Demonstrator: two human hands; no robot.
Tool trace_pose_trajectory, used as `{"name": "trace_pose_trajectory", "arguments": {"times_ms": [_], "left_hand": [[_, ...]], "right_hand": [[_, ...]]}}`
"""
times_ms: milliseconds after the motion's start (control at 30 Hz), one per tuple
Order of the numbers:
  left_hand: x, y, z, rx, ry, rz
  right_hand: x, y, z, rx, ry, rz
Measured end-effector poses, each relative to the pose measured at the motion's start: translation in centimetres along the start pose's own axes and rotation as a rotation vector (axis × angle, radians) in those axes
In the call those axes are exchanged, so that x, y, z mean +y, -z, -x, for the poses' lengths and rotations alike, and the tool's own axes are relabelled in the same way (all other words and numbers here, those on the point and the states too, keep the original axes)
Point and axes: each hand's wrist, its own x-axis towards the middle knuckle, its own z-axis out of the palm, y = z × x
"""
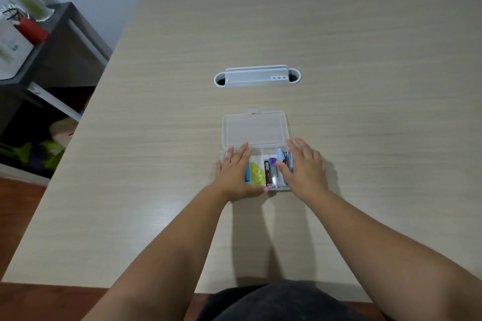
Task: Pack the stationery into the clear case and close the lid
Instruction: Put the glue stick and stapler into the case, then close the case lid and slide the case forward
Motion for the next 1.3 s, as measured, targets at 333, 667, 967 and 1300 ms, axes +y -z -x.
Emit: {"name": "trace_pose_trajectory", "arguments": {"times_ms": [333, 667, 967, 1300], "left_hand": [[0.0, 0.3, 0.4, 0.031, -0.031, -0.012], [-2.2, 3.0, -3.7, 0.193, 0.597, 1.38], [-0.5, 5.3, -1.5, 0.349, 0.507, 1.775], [-1.2, 3.4, 0.4, 0.32, 0.129, 0.503]], "right_hand": [[0.8, -1.7, 0.6, -0.243, 0.11, 0.233], [2.3, -1.9, -1.8, -0.092, -0.281, -0.389], [2.0, 0.5, -3.1, -0.172, -0.456, -0.762], [1.6, 1.8, -3.6, -0.347, -0.644, -0.919]]}}
